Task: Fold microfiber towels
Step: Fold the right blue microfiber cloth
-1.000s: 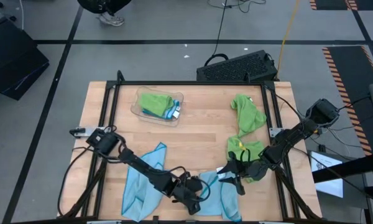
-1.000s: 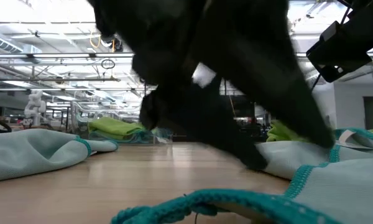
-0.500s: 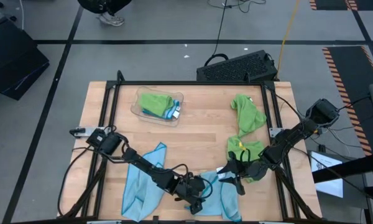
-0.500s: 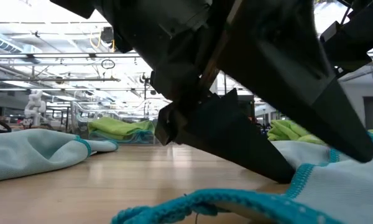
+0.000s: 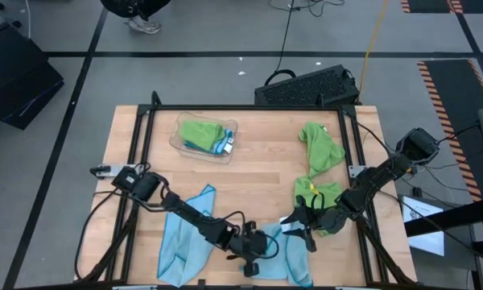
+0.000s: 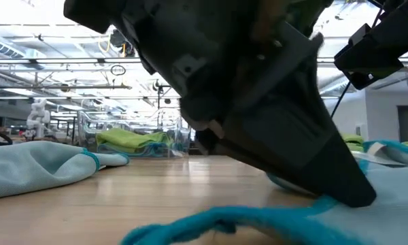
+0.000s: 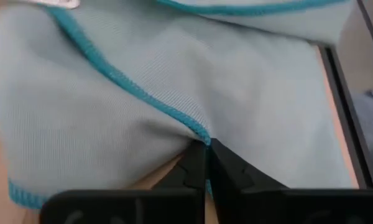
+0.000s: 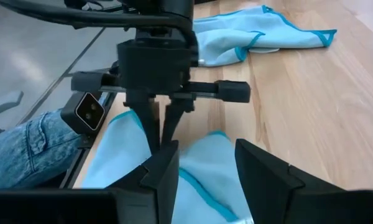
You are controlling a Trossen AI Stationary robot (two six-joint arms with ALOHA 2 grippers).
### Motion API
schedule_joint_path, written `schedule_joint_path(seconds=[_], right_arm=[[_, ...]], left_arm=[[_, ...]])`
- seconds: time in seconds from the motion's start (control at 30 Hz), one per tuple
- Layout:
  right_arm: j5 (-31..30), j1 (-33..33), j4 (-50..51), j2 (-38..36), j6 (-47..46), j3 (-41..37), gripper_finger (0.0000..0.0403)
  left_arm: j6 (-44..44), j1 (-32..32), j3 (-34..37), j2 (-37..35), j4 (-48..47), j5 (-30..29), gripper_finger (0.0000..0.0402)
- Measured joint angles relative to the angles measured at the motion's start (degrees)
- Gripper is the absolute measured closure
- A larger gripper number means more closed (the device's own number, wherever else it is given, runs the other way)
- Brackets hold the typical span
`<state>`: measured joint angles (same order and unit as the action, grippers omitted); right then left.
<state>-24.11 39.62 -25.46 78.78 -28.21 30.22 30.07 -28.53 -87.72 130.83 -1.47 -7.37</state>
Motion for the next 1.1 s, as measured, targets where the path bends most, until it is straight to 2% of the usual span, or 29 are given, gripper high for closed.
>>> schedule_joint_path(seconds=[0.13,0.3,0.47,0.7,0.93,1.1], right_arm=[[-0.17,0.00,-0.02,0.00,0.11,0.00,0.0255],[-2.99,0.00,-0.26,0.00,1.27,0.01,0.0255],[-4.51,0.00,-1.97,0.86,2.46,0.02,0.0255],[-5.37,-1.20,-4.05,2.85,6.84,-0.04,0.0235],[-7.15,-6.46,-10.14,7.21,12.64,0.02,0.0198],[2.09,-10.65,-12.14,8.39,14.39,0.02,0.0192]], left_arm=[[-3.22,-0.23,0.16,-3.47,-5.90,-0.44,0.0397],[-2.76,-0.50,0.02,-10.57,-18.19,-8.51,0.0393],[-7.17,-0.90,0.07,-15.50,-25.70,-11.03,0.0392],[-11.18,-0.98,0.10,-16.74,-31.07,-20.31,0.0392],[-10.06,1.29,1.51,-16.87,-32.74,-19.17,0.0391],[-14.49,2.35,3.97,-16.87,-33.21,-15.15,0.0392]])
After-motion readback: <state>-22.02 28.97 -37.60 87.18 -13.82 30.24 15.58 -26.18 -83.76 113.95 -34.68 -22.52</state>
